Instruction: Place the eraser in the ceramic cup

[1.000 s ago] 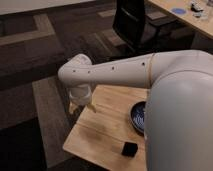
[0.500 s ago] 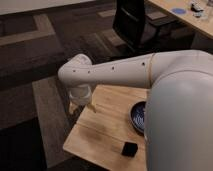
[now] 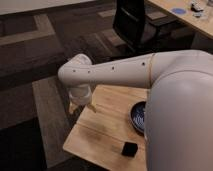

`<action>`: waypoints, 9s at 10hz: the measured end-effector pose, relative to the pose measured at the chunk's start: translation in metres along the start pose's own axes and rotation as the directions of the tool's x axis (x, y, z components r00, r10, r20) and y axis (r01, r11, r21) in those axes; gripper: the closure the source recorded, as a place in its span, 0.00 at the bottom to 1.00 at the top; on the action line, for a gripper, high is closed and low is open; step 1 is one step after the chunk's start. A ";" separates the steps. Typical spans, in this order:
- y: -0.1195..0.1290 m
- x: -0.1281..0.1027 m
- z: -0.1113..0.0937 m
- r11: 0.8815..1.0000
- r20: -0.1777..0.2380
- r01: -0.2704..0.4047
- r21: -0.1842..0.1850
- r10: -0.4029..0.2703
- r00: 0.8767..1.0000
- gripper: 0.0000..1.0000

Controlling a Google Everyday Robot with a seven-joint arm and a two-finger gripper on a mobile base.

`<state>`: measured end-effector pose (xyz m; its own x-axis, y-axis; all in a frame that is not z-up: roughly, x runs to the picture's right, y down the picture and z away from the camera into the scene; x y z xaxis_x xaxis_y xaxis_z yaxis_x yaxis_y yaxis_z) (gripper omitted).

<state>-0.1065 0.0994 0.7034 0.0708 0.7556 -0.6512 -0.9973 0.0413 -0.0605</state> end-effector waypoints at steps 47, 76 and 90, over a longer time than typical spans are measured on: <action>-0.201 0.161 -0.020 0.965 0.026 -0.261 0.025 0.260 0.965 1.00; -0.583 0.143 -0.160 0.558 0.271 -0.829 0.042 0.792 0.547 1.00; -0.662 0.158 -0.082 0.465 0.090 -0.885 -0.008 0.882 0.463 0.28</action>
<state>0.5660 0.1383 0.5787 -0.8485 0.4446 -0.2870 -0.5265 -0.6546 0.5426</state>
